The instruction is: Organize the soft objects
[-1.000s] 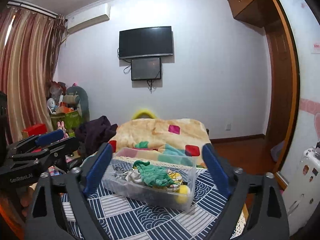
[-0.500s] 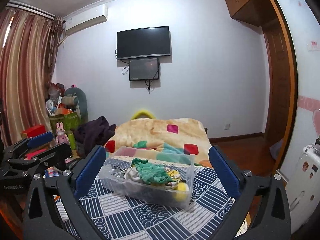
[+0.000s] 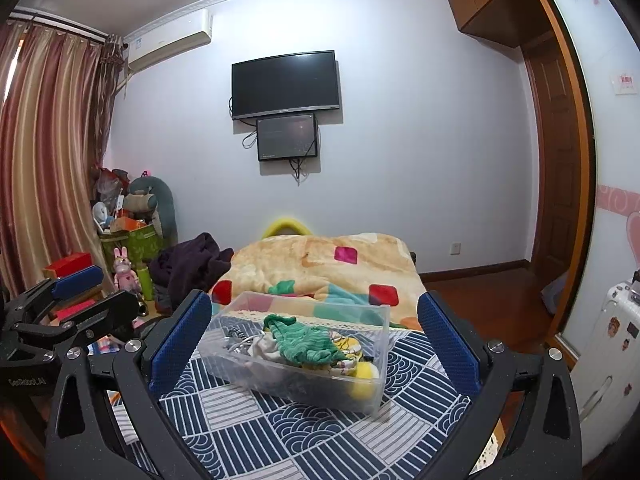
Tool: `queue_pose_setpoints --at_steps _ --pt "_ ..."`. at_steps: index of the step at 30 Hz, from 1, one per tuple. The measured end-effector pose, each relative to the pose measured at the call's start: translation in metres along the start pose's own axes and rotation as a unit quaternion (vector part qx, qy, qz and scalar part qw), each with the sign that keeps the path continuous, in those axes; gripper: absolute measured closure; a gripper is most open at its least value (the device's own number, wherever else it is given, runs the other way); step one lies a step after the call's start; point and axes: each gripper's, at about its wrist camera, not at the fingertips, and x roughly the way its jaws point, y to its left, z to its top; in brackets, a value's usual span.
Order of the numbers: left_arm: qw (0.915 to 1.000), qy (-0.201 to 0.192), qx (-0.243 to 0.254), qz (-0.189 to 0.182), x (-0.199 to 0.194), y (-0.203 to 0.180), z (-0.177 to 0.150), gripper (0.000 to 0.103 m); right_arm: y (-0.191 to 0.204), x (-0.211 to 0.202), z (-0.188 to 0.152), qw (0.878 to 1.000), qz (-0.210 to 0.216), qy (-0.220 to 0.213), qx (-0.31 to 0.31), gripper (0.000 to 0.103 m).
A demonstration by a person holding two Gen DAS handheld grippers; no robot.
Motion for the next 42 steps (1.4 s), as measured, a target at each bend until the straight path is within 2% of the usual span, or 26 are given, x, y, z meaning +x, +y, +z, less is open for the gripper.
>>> queue_pose_setpoints --at_steps 24,35,42 --pt "1.0 0.002 -0.004 -0.003 0.0009 -0.0008 0.002 0.002 0.0018 -0.0022 0.0013 1.0 0.008 0.0 -0.002 0.0" --pt "0.9996 0.012 -0.018 -0.021 0.0033 0.0023 0.0028 0.002 0.004 -0.002 0.0015 1.0 0.01 0.0 -0.004 0.0" --pt "0.9995 0.011 -0.021 -0.019 0.0016 0.0036 0.0027 0.002 0.0044 -0.0021 0.0014 1.0 0.009 0.0 -0.005 0.0"
